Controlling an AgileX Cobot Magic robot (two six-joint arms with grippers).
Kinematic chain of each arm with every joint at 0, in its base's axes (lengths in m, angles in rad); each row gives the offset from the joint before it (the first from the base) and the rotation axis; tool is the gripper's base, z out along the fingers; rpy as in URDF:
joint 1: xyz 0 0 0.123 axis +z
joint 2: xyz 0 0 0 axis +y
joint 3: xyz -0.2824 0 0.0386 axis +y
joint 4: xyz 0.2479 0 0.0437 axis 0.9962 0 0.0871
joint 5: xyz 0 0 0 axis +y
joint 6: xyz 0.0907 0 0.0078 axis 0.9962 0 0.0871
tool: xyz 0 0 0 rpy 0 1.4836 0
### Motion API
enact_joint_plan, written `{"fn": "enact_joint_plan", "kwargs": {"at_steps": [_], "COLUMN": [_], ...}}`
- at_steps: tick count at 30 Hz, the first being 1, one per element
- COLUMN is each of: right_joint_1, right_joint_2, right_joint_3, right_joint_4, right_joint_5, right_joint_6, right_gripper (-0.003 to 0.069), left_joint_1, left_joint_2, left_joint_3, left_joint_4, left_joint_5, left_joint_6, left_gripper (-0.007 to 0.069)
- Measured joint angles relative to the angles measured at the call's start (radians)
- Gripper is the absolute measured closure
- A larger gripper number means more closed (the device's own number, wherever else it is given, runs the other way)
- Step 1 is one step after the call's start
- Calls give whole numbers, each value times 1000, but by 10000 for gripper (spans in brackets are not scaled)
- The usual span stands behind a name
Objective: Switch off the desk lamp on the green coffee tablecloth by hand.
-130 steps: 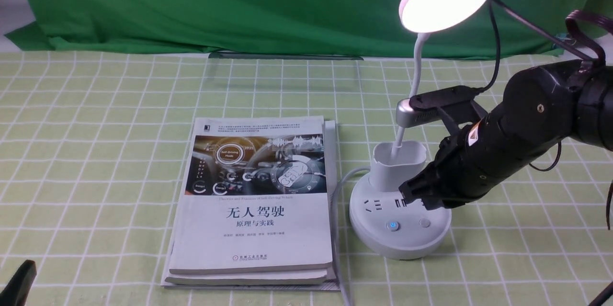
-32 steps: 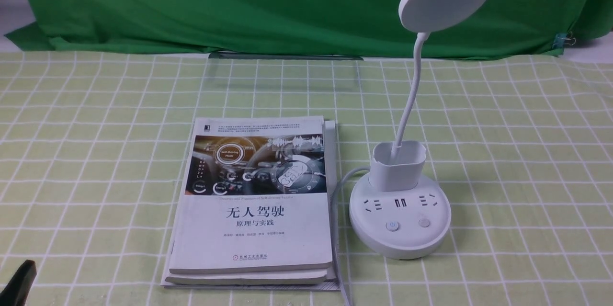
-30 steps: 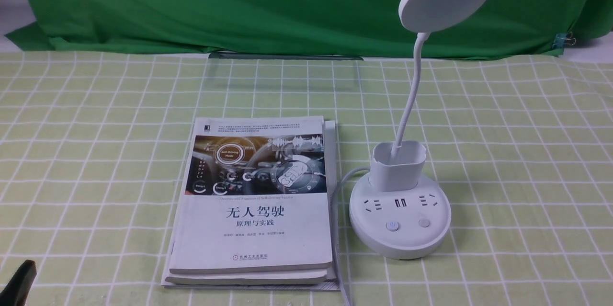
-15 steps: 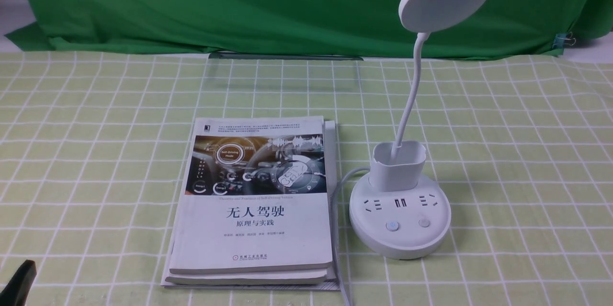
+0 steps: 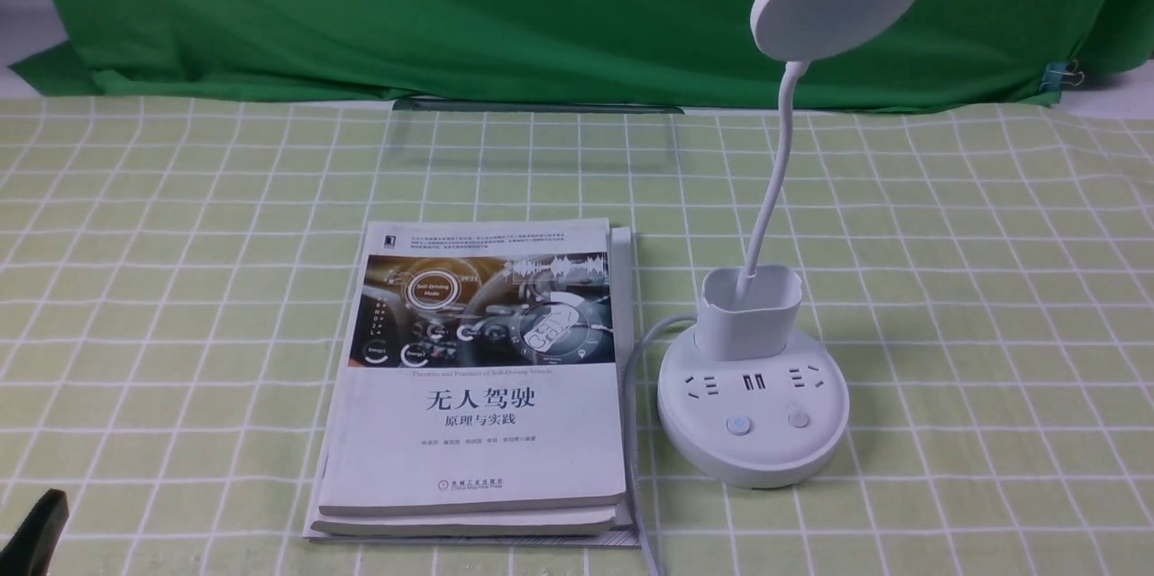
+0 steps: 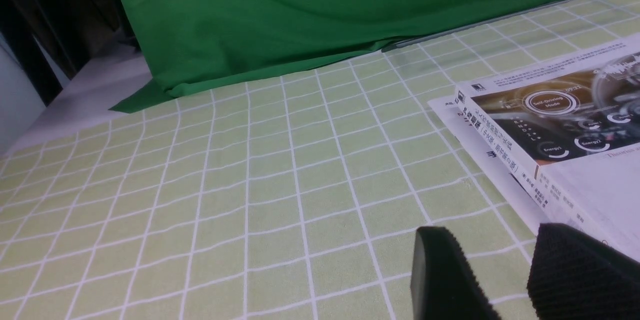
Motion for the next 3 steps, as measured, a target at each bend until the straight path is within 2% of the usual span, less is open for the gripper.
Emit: {"fn": "enact_joint_plan", "kwargs": {"at_steps": [3], "right_joint_1": [0], "right_joint_2": [0], "right_joint_3": [0], "right_joint_4": [0], "right_joint_5": [0], "right_joint_6": [0], "right_gripper": [520], "left_joint_1": [0], "left_joint_2": [0], "left_joint_3": [0], "left_joint_4": [0], "left_joint_5": [0], "left_joint_6": [0], "left_gripper": [382]}}
